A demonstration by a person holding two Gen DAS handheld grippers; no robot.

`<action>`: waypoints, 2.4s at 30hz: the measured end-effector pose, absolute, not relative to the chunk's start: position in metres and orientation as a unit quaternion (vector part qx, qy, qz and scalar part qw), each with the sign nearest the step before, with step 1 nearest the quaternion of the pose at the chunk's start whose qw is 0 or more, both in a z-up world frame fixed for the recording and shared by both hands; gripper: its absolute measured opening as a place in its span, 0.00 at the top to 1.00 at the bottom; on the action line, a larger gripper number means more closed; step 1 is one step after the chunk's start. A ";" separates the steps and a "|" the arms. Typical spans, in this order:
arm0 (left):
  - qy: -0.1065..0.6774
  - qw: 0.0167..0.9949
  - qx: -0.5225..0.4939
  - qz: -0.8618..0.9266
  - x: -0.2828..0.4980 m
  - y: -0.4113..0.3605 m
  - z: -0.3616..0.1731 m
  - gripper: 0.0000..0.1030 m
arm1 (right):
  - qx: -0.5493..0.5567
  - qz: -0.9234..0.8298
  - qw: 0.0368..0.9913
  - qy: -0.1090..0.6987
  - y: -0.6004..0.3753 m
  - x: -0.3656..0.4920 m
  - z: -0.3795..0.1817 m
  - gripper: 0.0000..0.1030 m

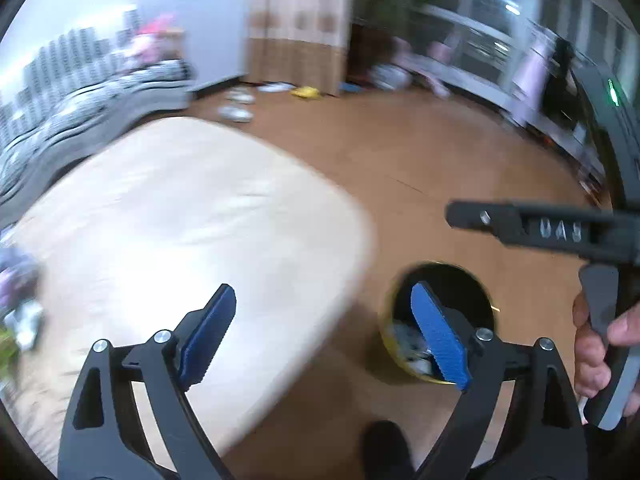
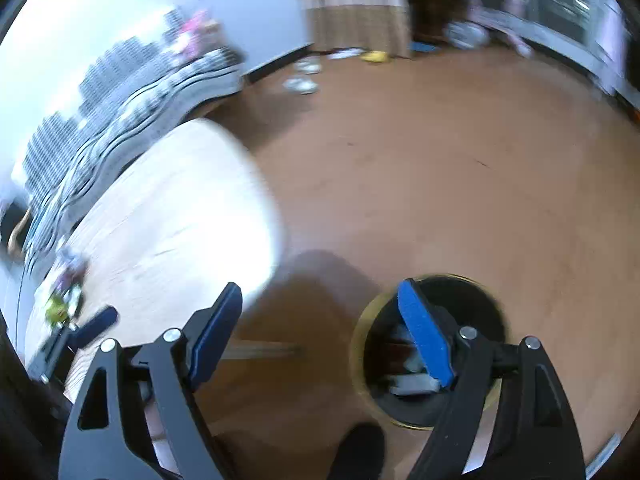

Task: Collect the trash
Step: 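Grasp the white striped wrapper with left tool while right tool grasps the white-green cigarette pack, then carry both items to the bin and lower them over its opening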

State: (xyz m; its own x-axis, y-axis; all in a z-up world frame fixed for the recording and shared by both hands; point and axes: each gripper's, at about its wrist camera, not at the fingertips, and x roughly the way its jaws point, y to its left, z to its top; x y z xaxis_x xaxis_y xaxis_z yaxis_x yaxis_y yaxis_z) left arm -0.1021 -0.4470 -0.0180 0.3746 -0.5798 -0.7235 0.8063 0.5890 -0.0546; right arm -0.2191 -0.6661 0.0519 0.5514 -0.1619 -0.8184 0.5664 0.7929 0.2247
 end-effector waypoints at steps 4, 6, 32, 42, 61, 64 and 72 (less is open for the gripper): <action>0.370 0.859 0.118 -0.333 -0.047 -0.356 -0.002 0.15 | 0.201 -0.141 0.866 0.435 -0.594 -0.152 0.061 0.25; 0.375 0.876 0.101 -0.286 -0.025 -0.308 0.001 0.15 | 0.175 -0.100 0.874 0.443 -0.550 -0.117 0.065 0.25; 0.467 0.880 0.017 -0.089 0.121 -0.056 -0.064 0.85 | -0.014 0.072 0.853 0.518 -0.304 0.071 -0.012 0.24; 0.457 0.885 0.001 -0.092 0.104 -0.031 -0.051 0.88 | -0.029 0.077 0.857 0.509 -0.286 0.090 -0.013 0.42; 0.411 0.890 0.022 -0.196 0.048 -0.156 -0.004 0.88 | 0.042 0.016 0.880 0.473 -0.413 -0.037 0.051 0.44; 0.404 0.882 0.044 -0.239 0.026 -0.207 0.000 0.88 | 0.061 -0.019 0.884 0.463 -0.458 -0.068 0.057 0.44; 0.384 0.843 0.085 -0.367 -0.044 -0.350 -0.005 0.88 | 0.127 -0.132 0.880 0.437 -0.589 -0.165 0.060 0.44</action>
